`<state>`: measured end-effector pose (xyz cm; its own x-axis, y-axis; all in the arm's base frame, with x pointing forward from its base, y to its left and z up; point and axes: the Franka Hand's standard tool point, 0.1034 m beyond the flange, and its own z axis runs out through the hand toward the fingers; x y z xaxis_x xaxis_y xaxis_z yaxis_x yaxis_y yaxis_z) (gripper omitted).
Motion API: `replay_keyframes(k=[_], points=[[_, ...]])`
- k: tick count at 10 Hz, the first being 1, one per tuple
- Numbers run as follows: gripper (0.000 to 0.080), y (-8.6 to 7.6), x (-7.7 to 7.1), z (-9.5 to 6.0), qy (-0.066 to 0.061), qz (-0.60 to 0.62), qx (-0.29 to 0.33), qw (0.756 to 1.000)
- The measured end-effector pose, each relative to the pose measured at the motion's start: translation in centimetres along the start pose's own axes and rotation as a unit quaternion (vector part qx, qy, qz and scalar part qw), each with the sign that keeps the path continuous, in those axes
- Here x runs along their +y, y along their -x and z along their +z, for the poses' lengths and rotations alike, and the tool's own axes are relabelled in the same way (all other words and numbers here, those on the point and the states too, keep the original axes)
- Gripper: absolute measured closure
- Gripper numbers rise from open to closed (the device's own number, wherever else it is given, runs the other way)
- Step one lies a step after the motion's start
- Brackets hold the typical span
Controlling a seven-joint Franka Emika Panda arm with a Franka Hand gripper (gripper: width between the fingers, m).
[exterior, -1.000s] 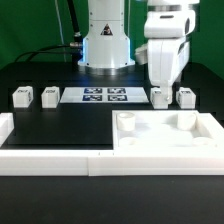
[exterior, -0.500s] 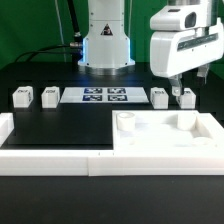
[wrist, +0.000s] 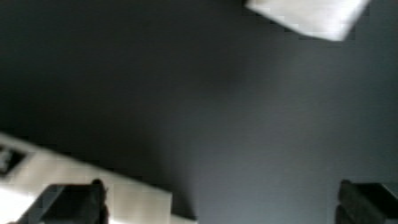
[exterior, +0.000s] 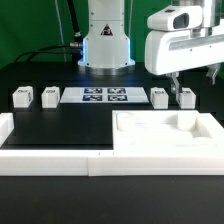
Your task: Assemble square table
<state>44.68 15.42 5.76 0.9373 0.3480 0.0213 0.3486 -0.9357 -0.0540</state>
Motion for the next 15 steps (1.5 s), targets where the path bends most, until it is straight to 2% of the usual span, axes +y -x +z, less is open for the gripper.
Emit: replay_keyframes(k=[2,5,6,8,9,10,12,14,15], points=[[0.0151,0.6,-0.7,0.3,0.0,0.06,-0.011,0.998],[0.0151,0.7,-0.6,0.3,0.001,0.049,-0.026,0.998],[0.0151,1.2,-0.6,0.4,0.001,0.052,-0.046,0.998],[0.0151,3.0,-1.3,0.1,0.007,0.071,-0.177,0.982],[0.0151,3.7,-1.6,0.4,0.004,0.086,-0.226,0.97],[0.0151,4.2,-1.9,1.0,-0.003,0.092,-0.267,0.959],[0.0151,4.2,-1.8,0.9,-0.007,0.09,-0.329,0.94],[0.0151,4.8,-2.0,1.1,-0.011,0.089,-0.393,0.915],[0.0151,5.1,-2.8,1.9,-0.004,0.114,-0.432,0.895]])
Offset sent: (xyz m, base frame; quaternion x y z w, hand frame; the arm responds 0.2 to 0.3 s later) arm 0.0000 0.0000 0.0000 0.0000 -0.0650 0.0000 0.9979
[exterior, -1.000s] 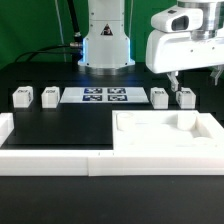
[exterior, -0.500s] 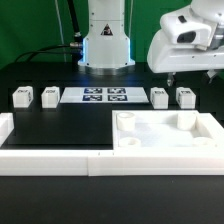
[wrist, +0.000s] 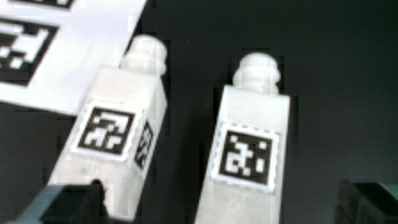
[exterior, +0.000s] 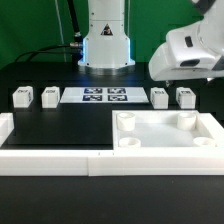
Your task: Assemble square table
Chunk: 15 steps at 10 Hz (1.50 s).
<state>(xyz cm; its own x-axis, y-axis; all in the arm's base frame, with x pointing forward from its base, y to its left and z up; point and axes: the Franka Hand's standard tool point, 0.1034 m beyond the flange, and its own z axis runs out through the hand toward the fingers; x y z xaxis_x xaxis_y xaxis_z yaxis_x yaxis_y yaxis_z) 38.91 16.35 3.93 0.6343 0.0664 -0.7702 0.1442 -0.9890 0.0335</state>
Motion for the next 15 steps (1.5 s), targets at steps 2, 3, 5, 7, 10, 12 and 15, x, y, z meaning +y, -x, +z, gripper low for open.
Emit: replay_keyframes(k=[2,3,5,7,10,12,15], points=[[0.0151,-1.1,-0.8,1.1,0.004,-0.002,-0.029,1.0],[0.0151,-1.2,-0.8,1.6,0.003,-0.002,-0.027,1.0],[0.0151,-1.3,-0.9,2.8,0.004,-0.003,-0.027,1.0],[0.0151,-1.2,-1.2,3.5,0.002,-0.002,-0.027,1.0],[0.0384,-1.3,-1.2,3.4,0.002,-0.003,-0.026,1.0],[0.0512,-1.3,-1.2,3.4,0.002,-0.003,-0.026,1.0],[0.0512,-1.3,-1.2,3.4,0.002,-0.003,-0.026,1.0]])
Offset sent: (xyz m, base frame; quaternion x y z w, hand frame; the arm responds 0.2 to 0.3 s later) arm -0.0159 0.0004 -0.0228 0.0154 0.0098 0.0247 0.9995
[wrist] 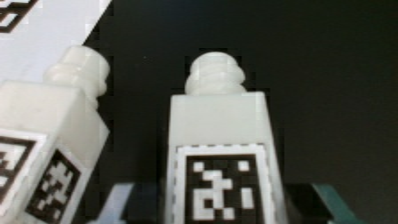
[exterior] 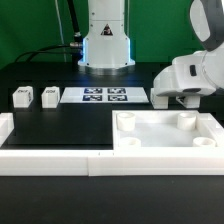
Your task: Assemble square table
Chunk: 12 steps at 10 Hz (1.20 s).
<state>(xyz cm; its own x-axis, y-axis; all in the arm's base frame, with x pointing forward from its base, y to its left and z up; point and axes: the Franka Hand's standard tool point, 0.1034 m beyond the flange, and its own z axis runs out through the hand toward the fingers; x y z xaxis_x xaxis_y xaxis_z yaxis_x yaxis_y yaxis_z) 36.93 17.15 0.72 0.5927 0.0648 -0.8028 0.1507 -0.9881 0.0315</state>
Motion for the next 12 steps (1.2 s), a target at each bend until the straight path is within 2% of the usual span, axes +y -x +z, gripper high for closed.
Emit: replay_keyframes(k=[3,4,5,7,8,9,11,12], points=[[0.0512,0.2,0.2,-0.4,0.001,-0.01,-0.002,1.0],[0.0511,1.6,1.4,-3.2,-0.001,-0.044,-0.004,0.999],[0.0511,2.9,2.4,-6.1,-0.004,-0.061,0.023,0.998],[0.0511,5.9,4.8,-9.6,-0.009,-0.082,0.045,0.996],[0.0511,6.4,5.5,-10.6,-0.012,-0.081,0.054,0.995],[0.0511,5.9,5.6,-11.3,-0.016,-0.076,0.092,0.993],[0.0511,5.7,5.7,-11.2,-0.014,-0.072,0.159,0.985],[0.0511,4.8,5.8,-11.7,-0.014,-0.074,0.209,0.975]])
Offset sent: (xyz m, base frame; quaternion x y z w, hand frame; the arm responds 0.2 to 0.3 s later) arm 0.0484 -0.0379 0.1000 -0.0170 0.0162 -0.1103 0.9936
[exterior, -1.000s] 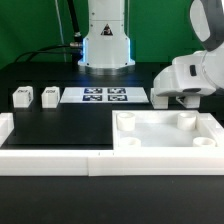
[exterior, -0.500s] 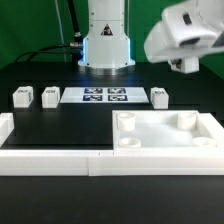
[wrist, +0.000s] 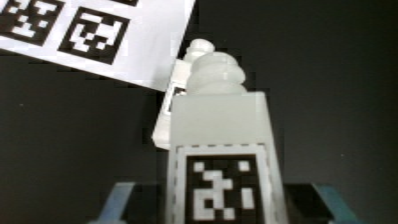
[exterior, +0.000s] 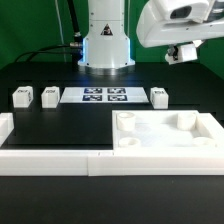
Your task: Assemble square table
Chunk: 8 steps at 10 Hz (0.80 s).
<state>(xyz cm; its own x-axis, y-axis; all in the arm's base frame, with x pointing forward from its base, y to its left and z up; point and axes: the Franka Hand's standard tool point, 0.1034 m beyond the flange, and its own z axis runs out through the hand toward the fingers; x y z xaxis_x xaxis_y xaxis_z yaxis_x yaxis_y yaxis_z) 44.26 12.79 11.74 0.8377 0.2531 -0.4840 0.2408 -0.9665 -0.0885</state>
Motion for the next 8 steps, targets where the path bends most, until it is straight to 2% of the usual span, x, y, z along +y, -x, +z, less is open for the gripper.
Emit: replay_keyframes(k=[1,2,3,5,8], points=[[0.0511,-1.3,0.7,0.1,0.0,-0.007,0.038,0.999],[0.0511,-2.6,1.9,-1.3,-0.002,-0.017,0.061,0.998],[0.0511,-4.8,3.5,-3.3,-0.001,-0.02,0.109,0.994],[0.051,-7.7,4.2,-5.2,0.013,-0.03,0.175,0.984],[0.0509,-7.9,4.6,-4.9,0.021,-0.024,0.263,0.964]])
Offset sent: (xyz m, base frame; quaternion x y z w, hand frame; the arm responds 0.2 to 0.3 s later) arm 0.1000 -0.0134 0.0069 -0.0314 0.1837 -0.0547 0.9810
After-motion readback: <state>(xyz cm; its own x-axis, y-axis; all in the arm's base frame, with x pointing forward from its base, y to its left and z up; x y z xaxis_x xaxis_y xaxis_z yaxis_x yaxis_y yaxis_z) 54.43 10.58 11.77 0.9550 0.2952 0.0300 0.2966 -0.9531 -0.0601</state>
